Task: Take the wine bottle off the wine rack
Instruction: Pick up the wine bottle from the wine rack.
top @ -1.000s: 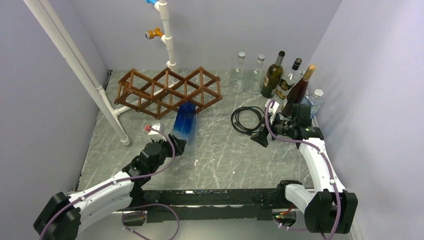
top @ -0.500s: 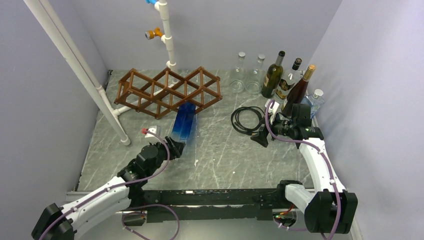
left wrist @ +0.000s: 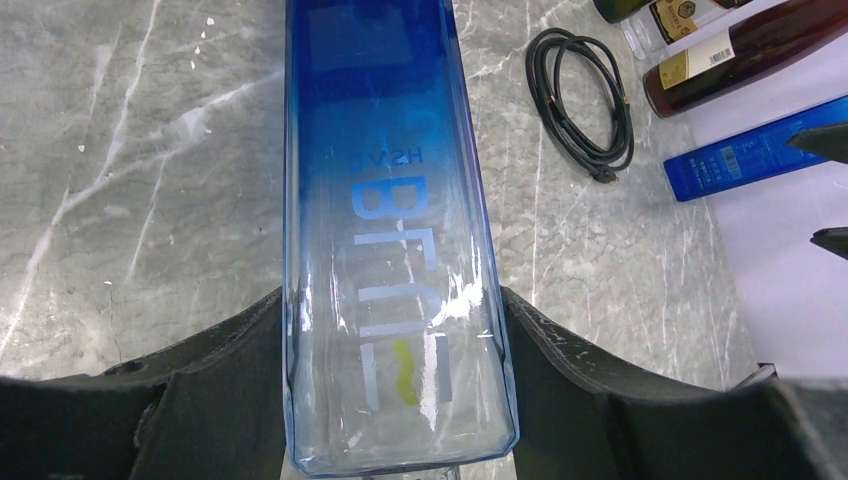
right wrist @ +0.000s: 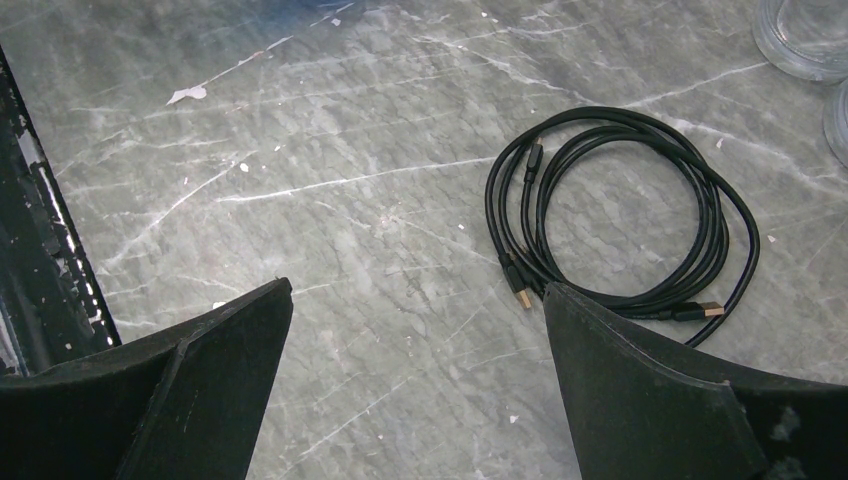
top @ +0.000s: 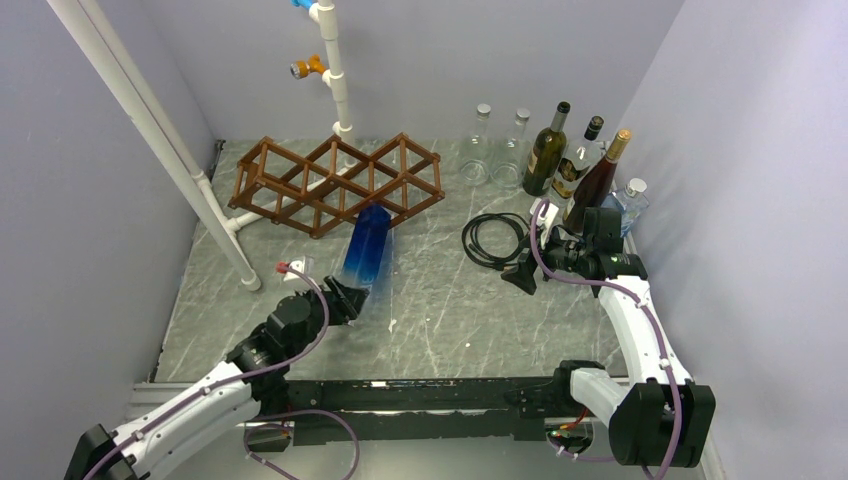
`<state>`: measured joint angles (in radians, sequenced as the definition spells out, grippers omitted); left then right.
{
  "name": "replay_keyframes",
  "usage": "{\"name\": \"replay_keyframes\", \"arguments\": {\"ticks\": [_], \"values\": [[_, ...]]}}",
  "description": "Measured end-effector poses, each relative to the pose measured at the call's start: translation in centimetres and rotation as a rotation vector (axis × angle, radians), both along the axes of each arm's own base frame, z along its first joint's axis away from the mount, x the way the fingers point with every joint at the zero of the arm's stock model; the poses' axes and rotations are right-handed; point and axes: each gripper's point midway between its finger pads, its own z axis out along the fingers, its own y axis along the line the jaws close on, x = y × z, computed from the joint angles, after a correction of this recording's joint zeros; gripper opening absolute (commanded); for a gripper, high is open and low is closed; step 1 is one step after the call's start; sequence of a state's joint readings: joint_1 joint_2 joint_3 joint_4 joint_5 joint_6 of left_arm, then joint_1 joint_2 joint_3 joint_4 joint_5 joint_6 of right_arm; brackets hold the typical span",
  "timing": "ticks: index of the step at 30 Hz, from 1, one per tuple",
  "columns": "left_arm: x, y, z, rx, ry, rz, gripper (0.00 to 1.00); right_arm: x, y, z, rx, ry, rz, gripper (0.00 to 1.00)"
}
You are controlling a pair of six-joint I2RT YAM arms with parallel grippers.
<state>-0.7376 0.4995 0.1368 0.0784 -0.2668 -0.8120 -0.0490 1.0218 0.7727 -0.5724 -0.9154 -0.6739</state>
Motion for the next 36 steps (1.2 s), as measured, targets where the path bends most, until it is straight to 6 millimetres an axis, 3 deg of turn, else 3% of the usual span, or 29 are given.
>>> {"name": "replay_keyframes", "arguments": {"ticks": [23, 27, 36], "values": [[-2.1, 0.3, -0.8, -0.029, 0.073, -0.040, 0.00, -0.1, 0.0, -0.4, -0.003, 0.004, 0.004, 1.00], [-3.2, -0.2, -1.6, -0.021, 0.116, -0.089, 0.00, -0.1, 0.0, -0.4, -0.003, 0.004, 0.004, 1.00], [-3.9, -0.8, -1.3, -0.034, 0.120, -0.133, 0.00, -0.1, 0.0, -0.4, -0.003, 0.004, 0.004, 1.00]]}}
